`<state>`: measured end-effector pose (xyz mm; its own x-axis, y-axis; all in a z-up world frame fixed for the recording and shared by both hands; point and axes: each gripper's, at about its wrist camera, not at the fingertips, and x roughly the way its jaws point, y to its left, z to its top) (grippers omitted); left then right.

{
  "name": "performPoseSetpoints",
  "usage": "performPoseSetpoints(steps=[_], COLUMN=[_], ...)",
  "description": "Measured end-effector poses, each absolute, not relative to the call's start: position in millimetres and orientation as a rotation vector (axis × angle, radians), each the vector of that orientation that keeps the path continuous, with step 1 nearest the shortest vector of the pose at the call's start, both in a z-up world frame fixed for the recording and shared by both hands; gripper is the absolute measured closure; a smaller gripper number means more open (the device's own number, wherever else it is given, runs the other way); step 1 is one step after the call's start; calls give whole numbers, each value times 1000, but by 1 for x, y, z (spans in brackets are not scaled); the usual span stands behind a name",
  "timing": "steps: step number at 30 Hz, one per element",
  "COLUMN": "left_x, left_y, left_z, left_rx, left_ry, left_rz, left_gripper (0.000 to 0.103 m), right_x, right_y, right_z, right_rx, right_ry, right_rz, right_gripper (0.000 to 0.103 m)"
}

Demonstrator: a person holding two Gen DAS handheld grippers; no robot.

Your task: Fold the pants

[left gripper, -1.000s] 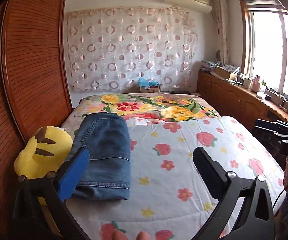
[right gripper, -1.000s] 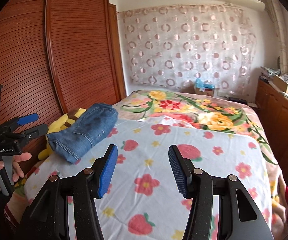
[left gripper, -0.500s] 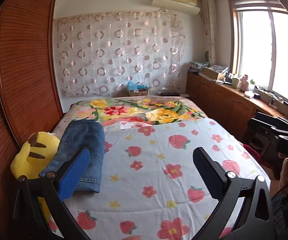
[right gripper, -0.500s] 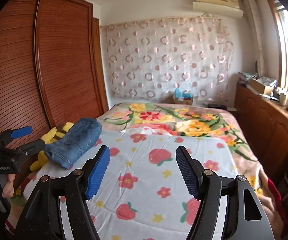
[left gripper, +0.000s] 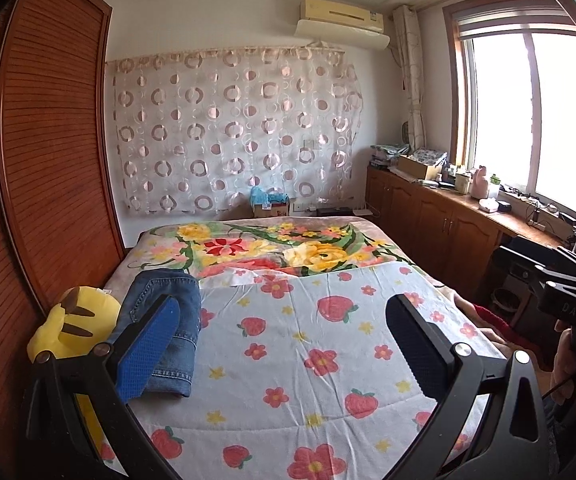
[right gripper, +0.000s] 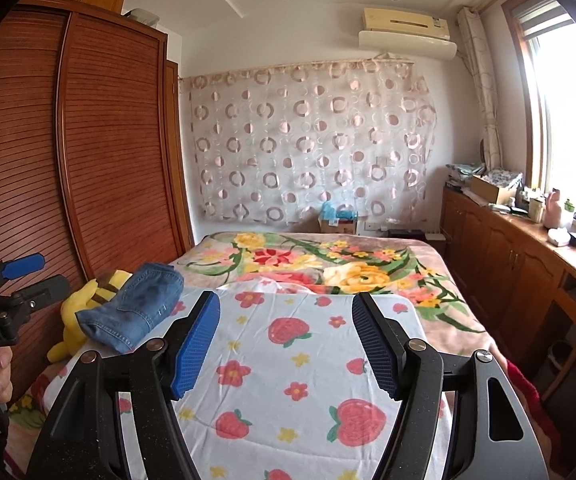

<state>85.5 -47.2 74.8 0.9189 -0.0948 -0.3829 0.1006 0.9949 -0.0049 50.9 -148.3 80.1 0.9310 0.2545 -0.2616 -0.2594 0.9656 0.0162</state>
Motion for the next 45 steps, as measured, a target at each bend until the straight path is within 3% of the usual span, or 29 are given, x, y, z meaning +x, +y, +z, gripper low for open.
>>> performPoseSetpoints(steps=[45], left_x=[81], left_y=[-47], left_z=[75], left_rx=[15], left_ry=[390], left_rz=[-89], left_gripper=[0], right_x=[55], right_y=[-153], right_z=[78], right_rx=[-20], right_ry=[260], right_rz=[260], right_gripper=[32])
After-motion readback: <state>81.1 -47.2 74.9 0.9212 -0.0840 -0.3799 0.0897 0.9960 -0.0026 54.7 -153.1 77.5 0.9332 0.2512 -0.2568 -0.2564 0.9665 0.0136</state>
